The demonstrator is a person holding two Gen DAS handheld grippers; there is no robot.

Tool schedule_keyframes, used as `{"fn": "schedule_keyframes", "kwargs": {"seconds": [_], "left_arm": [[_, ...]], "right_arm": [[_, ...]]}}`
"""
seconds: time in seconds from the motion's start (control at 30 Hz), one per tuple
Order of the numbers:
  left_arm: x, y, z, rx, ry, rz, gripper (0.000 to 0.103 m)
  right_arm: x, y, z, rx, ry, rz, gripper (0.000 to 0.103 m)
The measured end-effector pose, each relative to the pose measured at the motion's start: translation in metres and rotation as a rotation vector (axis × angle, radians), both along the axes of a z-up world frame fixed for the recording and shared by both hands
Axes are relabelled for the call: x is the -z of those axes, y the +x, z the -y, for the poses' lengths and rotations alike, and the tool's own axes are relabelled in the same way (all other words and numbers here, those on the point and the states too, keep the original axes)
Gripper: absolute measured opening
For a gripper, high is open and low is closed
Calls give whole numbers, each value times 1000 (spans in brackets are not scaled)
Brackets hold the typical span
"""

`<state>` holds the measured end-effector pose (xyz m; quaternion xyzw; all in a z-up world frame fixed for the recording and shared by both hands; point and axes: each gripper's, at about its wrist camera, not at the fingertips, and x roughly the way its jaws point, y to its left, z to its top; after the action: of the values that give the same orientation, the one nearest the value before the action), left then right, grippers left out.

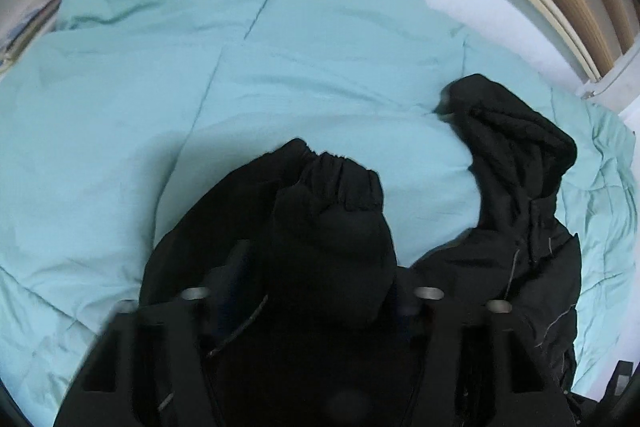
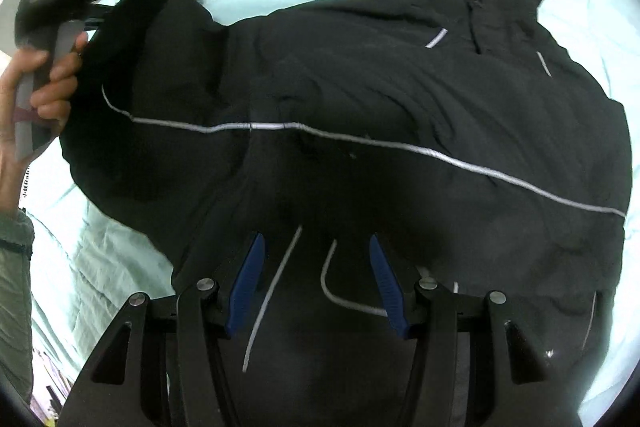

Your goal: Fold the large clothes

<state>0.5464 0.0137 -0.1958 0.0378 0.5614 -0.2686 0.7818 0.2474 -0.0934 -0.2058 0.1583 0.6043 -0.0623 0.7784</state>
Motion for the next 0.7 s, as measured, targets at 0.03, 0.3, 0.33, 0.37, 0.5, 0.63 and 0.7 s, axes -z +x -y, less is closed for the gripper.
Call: {"fn": "schedule_keyframes", "kwargs": {"seconds": [0.03,0.3,0.33,0.37,0.5,0.63,0.7], "left_arm": [[2,1,-2,-2,-2,-14,29],[-38,-25,-67,-167,-68,132,14],[-53,-34,-87,-224,-92,175,14],[-64,-42,-104,-266,-111,205,14],[-96,-84,-186,-464,-153,282,14],[-97,-121,-260,-634,-130,280,14],[-84,-135,-291,-691,-110,240,14]], "right_arm": [[1,4,0,-3,1,5,57],[-6,36,-28,-70,14,66,57],[-8,41,-35,-86,17,84,57],[-11,45,-41,-99,19,98,57],[-22,66,-74,-178,4,186,57],[-22,89,-105,-234,1,245,54],[-14,100,-118,-246,-9,240,49]]}}
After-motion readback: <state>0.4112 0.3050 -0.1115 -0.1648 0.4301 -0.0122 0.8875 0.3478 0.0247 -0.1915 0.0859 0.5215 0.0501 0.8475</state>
